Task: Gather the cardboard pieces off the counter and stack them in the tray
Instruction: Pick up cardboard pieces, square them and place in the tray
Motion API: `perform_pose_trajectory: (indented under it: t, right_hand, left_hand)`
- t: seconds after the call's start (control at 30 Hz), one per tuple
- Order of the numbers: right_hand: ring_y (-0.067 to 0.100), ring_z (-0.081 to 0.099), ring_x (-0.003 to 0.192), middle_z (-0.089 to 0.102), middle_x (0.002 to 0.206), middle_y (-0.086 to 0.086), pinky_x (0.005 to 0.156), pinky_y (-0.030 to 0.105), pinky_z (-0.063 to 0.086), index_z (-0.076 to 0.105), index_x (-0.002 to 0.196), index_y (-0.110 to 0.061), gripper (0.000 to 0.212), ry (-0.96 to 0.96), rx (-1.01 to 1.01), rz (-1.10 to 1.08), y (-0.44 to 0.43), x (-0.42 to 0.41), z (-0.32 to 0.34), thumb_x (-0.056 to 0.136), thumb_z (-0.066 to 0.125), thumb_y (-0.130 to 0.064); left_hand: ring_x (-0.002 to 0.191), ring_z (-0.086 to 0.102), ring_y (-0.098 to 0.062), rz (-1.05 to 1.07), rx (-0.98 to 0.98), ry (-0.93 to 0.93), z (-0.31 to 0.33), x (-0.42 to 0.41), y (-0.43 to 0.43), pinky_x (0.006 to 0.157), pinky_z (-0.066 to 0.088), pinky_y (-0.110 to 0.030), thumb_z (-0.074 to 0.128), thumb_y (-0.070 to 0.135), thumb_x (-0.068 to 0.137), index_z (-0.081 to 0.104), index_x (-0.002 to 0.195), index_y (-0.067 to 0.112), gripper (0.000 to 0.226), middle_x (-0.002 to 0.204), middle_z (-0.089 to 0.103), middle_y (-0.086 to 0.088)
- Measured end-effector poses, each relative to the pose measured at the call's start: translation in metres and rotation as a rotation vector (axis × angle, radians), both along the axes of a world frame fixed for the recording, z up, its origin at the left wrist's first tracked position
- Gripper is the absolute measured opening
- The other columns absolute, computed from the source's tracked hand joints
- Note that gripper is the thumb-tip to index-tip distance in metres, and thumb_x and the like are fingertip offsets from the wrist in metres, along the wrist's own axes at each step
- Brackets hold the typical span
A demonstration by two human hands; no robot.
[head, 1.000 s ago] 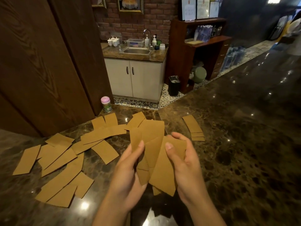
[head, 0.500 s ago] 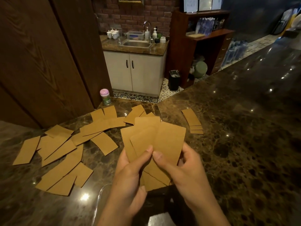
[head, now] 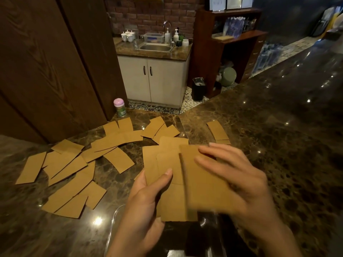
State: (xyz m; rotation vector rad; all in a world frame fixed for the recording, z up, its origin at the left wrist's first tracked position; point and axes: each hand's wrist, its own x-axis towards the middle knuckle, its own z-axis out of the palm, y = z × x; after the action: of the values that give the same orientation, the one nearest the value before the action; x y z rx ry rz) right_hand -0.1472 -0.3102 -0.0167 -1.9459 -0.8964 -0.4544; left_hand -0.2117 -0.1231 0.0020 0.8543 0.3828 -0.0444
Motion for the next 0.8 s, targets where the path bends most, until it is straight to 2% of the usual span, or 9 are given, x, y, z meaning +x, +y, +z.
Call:
perform_pose_trajectory:
  t: [0.1,0.23,0.3,0.33,0.4,0.47,0.5,0.6,0.8]
  right_hand:
    - [0.023,0.039,0.151,0.049,0.158,0.001,0.121,0.033,0.038,0.062,0.138,-0.033,0.042,-0.085,-0.228,-0.012,-0.006,0.003,-0.008,0.097,0.058,-0.025]
    - [0.02,0.036,0.154,0.043,0.163,0.004,0.12,0.032,0.04,0.063,0.139,-0.03,0.06,-0.024,-0.215,-0.01,0.0,-0.007,-0.015,0.093,0.046,0.004]
    - [0.013,0.041,0.151,0.045,0.162,-0.004,0.116,0.029,0.044,0.065,0.137,-0.029,0.061,0.086,-0.095,-0.039,0.006,-0.014,-0.012,0.092,0.048,0.009]
    - [0.006,0.045,0.147,0.049,0.159,-0.014,0.111,0.024,0.047,0.063,0.138,-0.033,0.055,0.203,0.024,-0.067,0.01,-0.018,-0.01,0.096,0.049,0.0]
    - [-0.007,0.06,0.127,0.058,0.143,-0.031,0.091,0.013,0.056,0.054,0.142,-0.045,0.049,0.536,0.342,-0.075,0.018,-0.025,0.0,0.093,0.061,-0.038]
    - [-0.002,0.073,0.104,0.068,0.131,-0.027,0.075,0.015,0.059,0.053,0.138,-0.047,0.081,0.941,0.507,0.021,0.024,-0.027,0.008,0.065,0.085,-0.063]
    - [0.004,0.076,0.101,0.073,0.125,-0.019,0.075,0.021,0.062,0.057,0.135,-0.043,0.086,1.035,0.473,0.065,0.024,-0.026,0.006,0.058,0.093,-0.058]
    - [0.018,0.077,0.103,0.08,0.111,-0.002,0.08,0.033,0.065,0.067,0.125,-0.024,0.054,1.082,0.428,0.071,0.034,-0.027,0.004,0.075,0.085,-0.029]
    - [0.022,0.08,0.09,0.082,0.099,0.006,0.067,0.031,0.065,0.073,0.107,-0.017,0.036,1.035,0.657,-0.084,0.025,-0.025,0.005,0.071,0.076,-0.019]
  left_hand:
    - [0.088,0.077,-0.031,-0.013,-0.028,-0.027,0.004,-0.002,-0.001,0.066,0.065,-0.042,0.066,0.012,0.081,0.07,0.117,0.012,0.036,0.105,0.078,-0.017]
    - [0.092,0.077,-0.033,-0.03,0.024,-0.056,0.006,-0.005,-0.003,0.067,0.064,-0.043,0.069,-0.001,0.075,0.065,0.119,0.013,0.046,0.103,0.078,-0.017]
    - [0.091,0.077,-0.032,-0.026,0.054,-0.063,0.005,-0.006,-0.004,0.068,0.065,-0.043,0.069,-0.005,0.072,0.064,0.118,0.015,0.05,0.1,0.079,-0.016]
    - [0.09,0.077,-0.031,-0.021,0.063,-0.064,0.004,-0.006,-0.005,0.068,0.065,-0.043,0.069,-0.007,0.072,0.064,0.117,0.015,0.05,0.098,0.079,-0.015]
    - [0.089,0.077,-0.031,-0.014,0.079,-0.057,0.002,-0.006,-0.005,0.067,0.065,-0.042,0.072,-0.008,0.075,0.064,0.115,0.016,0.048,0.097,0.079,-0.014]
    - [0.091,0.077,-0.031,-0.014,0.078,-0.06,0.0,-0.006,-0.006,0.067,0.064,-0.04,0.08,-0.005,0.075,0.067,0.115,0.016,0.047,0.1,0.079,-0.015]
    - [0.09,0.077,-0.031,-0.017,0.068,-0.066,0.0,-0.006,-0.006,0.067,0.064,-0.039,0.079,-0.002,0.073,0.07,0.113,0.016,0.045,0.101,0.078,-0.015]
    - [0.094,0.076,-0.03,-0.025,-0.014,-0.08,-0.001,-0.005,-0.006,0.073,0.065,-0.039,0.069,0.01,0.083,0.074,0.112,0.013,0.031,0.108,0.077,-0.018]
    - [0.093,0.077,-0.029,0.084,0.021,-0.083,-0.001,-0.007,-0.005,0.078,0.064,-0.045,0.064,0.005,0.079,0.067,0.117,0.013,0.039,0.102,0.079,-0.014]
